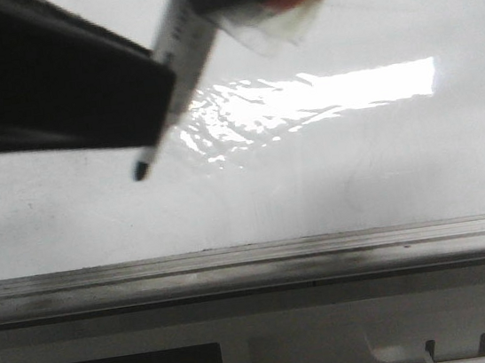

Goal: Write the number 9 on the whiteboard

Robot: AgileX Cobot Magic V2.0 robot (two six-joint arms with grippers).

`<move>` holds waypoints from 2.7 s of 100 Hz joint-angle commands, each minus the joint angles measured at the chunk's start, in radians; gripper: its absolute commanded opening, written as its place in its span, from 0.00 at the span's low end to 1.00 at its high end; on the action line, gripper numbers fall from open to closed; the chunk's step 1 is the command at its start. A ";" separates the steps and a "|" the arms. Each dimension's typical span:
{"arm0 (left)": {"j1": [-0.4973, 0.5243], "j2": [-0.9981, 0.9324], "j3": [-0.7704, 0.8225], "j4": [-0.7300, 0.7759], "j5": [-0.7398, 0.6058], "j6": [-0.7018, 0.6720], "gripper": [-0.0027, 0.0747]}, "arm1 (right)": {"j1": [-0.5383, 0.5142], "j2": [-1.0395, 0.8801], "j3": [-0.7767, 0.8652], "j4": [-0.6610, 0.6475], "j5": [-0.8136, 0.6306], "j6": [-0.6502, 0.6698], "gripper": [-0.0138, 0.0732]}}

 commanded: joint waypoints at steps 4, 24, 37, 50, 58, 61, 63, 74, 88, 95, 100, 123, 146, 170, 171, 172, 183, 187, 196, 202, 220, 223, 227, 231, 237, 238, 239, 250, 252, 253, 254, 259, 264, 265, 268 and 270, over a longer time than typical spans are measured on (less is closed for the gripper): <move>0.009 -0.103 -0.030 -0.050 -0.061 -0.107 0.47 | -0.024 -0.029 -0.067 -0.262 -0.022 0.258 0.08; 0.078 -0.310 -0.018 -0.012 -0.096 -0.245 0.55 | -0.062 -0.015 -0.297 -0.752 0.425 0.663 0.08; 0.128 -0.411 0.014 0.011 -0.209 -0.324 0.50 | -0.062 -0.023 -0.428 -0.875 0.639 0.695 0.09; 0.161 -0.460 0.042 -0.003 -0.341 -0.417 0.41 | -0.062 -0.081 -0.465 -0.997 0.618 0.716 0.10; 0.170 -0.465 0.046 -0.017 -0.376 -0.483 0.32 | -0.062 -0.144 -0.419 -1.039 0.457 0.793 0.10; 0.171 -0.465 0.046 -0.019 -0.380 -0.497 0.27 | -0.062 -0.173 -0.387 -1.039 0.375 0.810 0.10; 0.171 -0.465 0.046 -0.021 -0.380 -0.497 0.26 | -0.062 -0.197 -0.357 -1.037 0.309 0.816 0.10; 0.171 -0.465 0.046 -0.021 -0.373 -0.497 0.11 | -0.062 -0.329 -0.143 -1.023 -0.046 0.816 0.10; 0.171 -0.465 0.046 -0.021 -0.338 -0.497 0.01 | -0.062 -0.427 0.054 -1.023 -0.389 0.816 0.10; 0.171 -0.465 0.046 -0.021 -0.320 -0.497 0.01 | -0.062 -0.426 0.064 -1.023 -0.422 0.816 0.10; 0.171 -0.465 0.046 -0.021 -0.311 -0.497 0.01 | -0.062 -0.406 0.062 -1.023 -0.426 0.816 0.10; 0.171 -0.463 0.046 -0.021 -0.306 -0.497 0.01 | -0.062 -0.260 0.053 -1.022 -0.529 0.816 0.10; 0.171 -0.463 0.046 -0.021 -0.268 -0.498 0.01 | -0.062 -0.163 0.053 -1.022 -0.642 0.816 0.10; 0.171 -0.463 0.046 -0.021 -0.218 -0.498 0.01 | -0.062 -0.074 0.053 -0.961 -0.681 0.816 0.10; 0.171 -0.463 0.046 -0.021 -0.218 -0.498 0.01 | -0.062 -0.072 0.053 -0.961 -0.683 0.816 0.10; 0.171 -0.463 0.046 -0.021 -0.218 -0.498 0.01 | -0.062 -0.066 0.053 -0.961 -0.684 0.816 0.10; 0.171 -0.463 0.046 -0.021 -0.217 -0.498 0.01 | -0.062 -0.030 0.053 -0.955 -0.721 0.816 0.10; 0.171 -0.463 0.046 -0.021 -0.217 -0.498 0.01 | -0.062 -0.015 0.053 -0.937 -0.732 0.816 0.10; 0.171 -0.463 0.046 -0.021 -0.217 -0.498 0.01 | -0.062 0.017 0.053 -0.899 -0.737 0.816 0.10; 0.171 -0.463 0.046 -0.021 -0.217 -0.498 0.01 | -0.062 0.034 0.053 -0.888 -0.732 0.816 0.10; 0.171 -0.463 0.046 -0.021 -0.217 -0.498 0.01 | -0.062 0.050 0.053 -0.888 -0.654 0.816 0.10; 0.171 -0.463 0.046 -0.021 -0.217 -0.498 0.01 | -0.062 0.050 0.053 -0.888 -0.633 0.816 0.10; 0.171 -0.463 0.046 -0.018 -0.217 -0.498 0.01 | -0.062 0.050 0.053 -0.888 -0.597 0.816 0.10; 0.171 -0.463 0.046 -0.016 -0.217 -0.498 0.01 | -0.062 0.050 0.053 -0.888 -0.564 0.816 0.10; 0.171 -0.463 0.046 -0.016 -0.218 -0.498 0.01 | -0.062 0.044 0.053 -0.888 -0.539 0.816 0.10; 0.171 -0.463 0.046 -0.016 -0.218 -0.498 0.01 | -0.065 0.044 0.053 -0.888 -0.537 0.816 0.10; 0.171 -0.463 0.046 -0.016 -0.218 -0.498 0.01 | -0.065 0.041 0.053 -0.888 -0.537 0.816 0.10; 0.171 -0.463 0.046 -0.016 -0.218 -0.498 0.01 | -0.082 0.016 0.053 -0.888 -0.541 0.816 0.10; 0.171 -0.463 0.046 -0.016 -0.218 -0.498 0.01 | -0.090 0.010 0.053 -0.888 -0.541 0.816 0.10; 0.171 -0.463 0.046 -0.016 -0.218 -0.498 0.01 | -0.093 0.010 0.053 -0.888 -0.541 0.816 0.10; 0.171 -0.463 0.046 -0.016 -0.218 -0.498 0.01 | -0.099 0.006 0.053 -0.888 -0.541 0.816 0.10; 0.171 -0.463 0.046 -0.016 -0.218 -0.498 0.01 | -0.122 -0.004 0.053 -0.888 -0.541 0.816 0.10; 0.171 -0.463 0.046 -0.016 -0.218 -0.498 0.01 | -0.148 -0.010 0.053 -0.888 -0.541 0.816 0.10; 0.171 -0.463 0.046 -0.016 -0.218 -0.498 0.01 | -0.151 -0.010 0.053 -0.888 -0.542 0.816 0.10; 0.171 -0.463 0.046 -0.016 -0.218 -0.498 0.01 | -0.169 -0.011 0.049 -0.888 -0.542 0.816 0.10; 0.171 -0.463 0.046 -0.016 -0.218 -0.498 0.01 | -0.176 -0.011 0.043 -0.888 -0.537 0.816 0.10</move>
